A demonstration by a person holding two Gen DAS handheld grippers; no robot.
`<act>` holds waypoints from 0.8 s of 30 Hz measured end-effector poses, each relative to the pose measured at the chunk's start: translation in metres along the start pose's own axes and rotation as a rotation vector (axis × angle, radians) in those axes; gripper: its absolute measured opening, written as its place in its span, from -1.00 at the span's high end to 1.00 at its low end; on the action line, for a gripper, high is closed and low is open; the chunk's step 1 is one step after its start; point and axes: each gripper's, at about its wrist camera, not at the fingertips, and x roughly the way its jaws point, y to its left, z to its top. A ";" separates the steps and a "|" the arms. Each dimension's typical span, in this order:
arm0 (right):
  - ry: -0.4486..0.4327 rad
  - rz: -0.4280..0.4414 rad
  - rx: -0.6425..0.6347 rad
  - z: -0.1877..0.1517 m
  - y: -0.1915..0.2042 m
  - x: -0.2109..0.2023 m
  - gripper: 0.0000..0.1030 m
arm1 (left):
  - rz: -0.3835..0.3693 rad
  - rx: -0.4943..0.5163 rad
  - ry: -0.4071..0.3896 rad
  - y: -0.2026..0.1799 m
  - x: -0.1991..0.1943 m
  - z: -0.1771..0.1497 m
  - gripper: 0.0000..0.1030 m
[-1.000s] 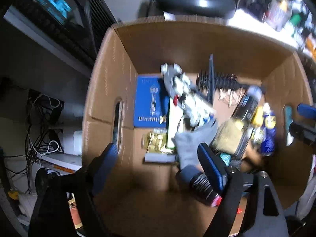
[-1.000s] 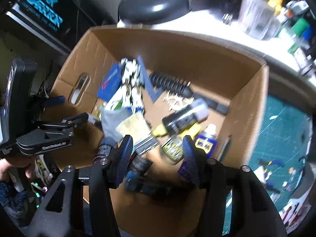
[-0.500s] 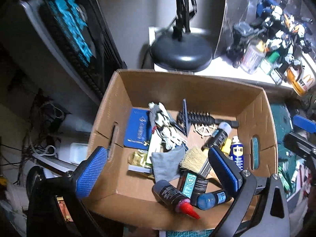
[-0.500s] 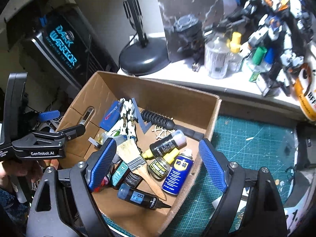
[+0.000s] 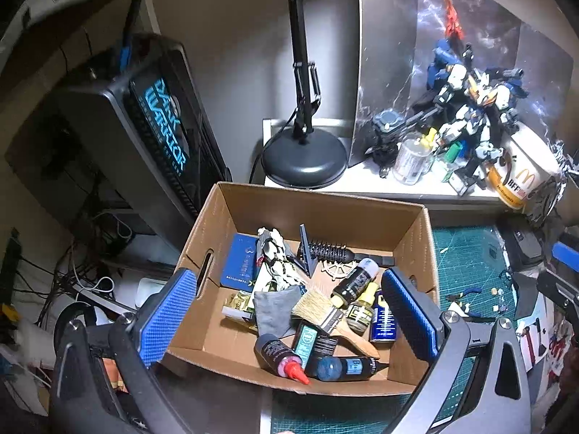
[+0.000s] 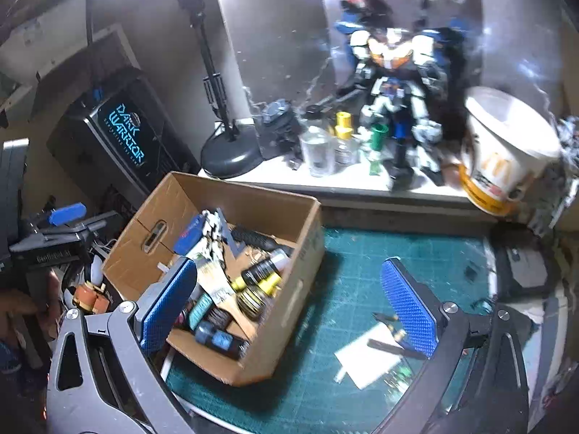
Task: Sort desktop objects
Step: 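Open both tools and withdraw them above the cardboard box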
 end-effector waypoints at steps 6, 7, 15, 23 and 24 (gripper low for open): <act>-0.017 -0.021 0.002 -0.012 -0.024 -0.033 -0.98 | 0.000 -0.011 -0.021 -0.016 -0.024 -0.006 -1.00; -0.018 -0.023 0.003 -0.014 -0.028 -0.039 -0.98 | 0.002 -0.011 -0.024 -0.019 -0.027 -0.007 -1.00; -0.038 -0.038 0.015 -0.025 -0.050 -0.066 -0.98 | 0.001 -0.021 -0.039 -0.035 -0.048 -0.014 -1.00; -0.040 -0.055 0.036 -0.029 -0.068 -0.074 -0.98 | 0.009 -0.024 -0.023 -0.043 -0.051 -0.024 -1.00; -0.039 -0.059 0.037 -0.030 -0.069 -0.074 -0.98 | 0.010 -0.026 -0.020 -0.044 -0.051 -0.025 -1.00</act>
